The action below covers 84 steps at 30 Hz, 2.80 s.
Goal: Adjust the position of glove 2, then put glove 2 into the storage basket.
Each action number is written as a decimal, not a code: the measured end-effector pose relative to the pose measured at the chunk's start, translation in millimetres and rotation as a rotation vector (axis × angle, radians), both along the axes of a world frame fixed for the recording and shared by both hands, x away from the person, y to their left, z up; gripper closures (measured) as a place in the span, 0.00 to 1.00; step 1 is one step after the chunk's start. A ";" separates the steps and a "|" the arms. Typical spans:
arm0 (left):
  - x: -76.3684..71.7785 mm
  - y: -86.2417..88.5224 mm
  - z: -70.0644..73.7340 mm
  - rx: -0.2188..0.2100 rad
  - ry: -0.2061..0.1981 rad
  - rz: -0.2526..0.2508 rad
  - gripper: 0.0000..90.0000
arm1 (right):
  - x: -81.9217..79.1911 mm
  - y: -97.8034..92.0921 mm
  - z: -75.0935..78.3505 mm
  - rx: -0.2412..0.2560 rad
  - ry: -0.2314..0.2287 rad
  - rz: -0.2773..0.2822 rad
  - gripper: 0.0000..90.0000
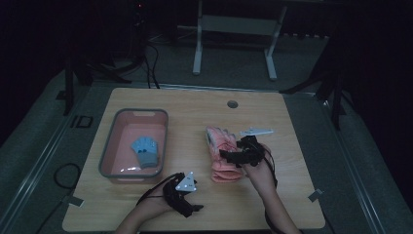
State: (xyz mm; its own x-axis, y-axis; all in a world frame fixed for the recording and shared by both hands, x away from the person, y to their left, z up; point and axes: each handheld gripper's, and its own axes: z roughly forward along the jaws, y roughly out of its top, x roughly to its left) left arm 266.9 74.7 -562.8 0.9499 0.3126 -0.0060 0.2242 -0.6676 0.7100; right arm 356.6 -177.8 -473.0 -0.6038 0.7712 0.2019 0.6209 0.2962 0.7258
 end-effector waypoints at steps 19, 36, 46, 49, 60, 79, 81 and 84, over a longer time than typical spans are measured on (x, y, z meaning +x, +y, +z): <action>-6.6 1.4 24.7 -0.011 0.041 0.128 0.15 | -9.7 -36.4 26.5 -0.153 -0.142 0.108 0.15; 12.6 -12.2 91.7 -0.101 -0.005 0.282 0.16 | -1.1 -66.1 25.2 -0.061 -0.154 0.080 0.26; 58.2 -35.2 106.9 -0.072 -0.012 0.358 0.16 | 7.5 -60.9 11.1 -0.056 -0.120 0.074 0.31; 70.0 -46.4 108.7 -0.073 -0.016 0.378 0.16 | 11.4 -53.2 5.2 -0.059 -0.109 0.072 0.31; 111.9 -65.3 77.2 -0.039 0.080 0.535 0.16 | 33.3 -38.9 -17.7 -0.009 -0.008 0.039 0.35; 128.2 -58.4 23.0 -0.181 0.436 0.545 0.46 | 59.4 -45.5 -68.8 0.153 0.374 0.018 0.59; 129.8 -55.8 22.1 -0.202 0.455 0.530 0.54 | 56.6 -41.5 -65.1 0.129 0.344 0.032 0.69; 130.7 -52.9 22.8 -0.217 0.472 0.515 0.66 | 52.4 -34.9 -60.2 0.093 0.304 0.031 0.79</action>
State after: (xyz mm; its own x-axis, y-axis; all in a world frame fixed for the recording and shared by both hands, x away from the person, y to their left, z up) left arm 397.6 21.7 -540.0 0.5632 0.6642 -0.4915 0.7869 -0.2497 0.5643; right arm 409.0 -212.6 -533.2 -0.5276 0.7233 0.4454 0.8054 0.2594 0.5329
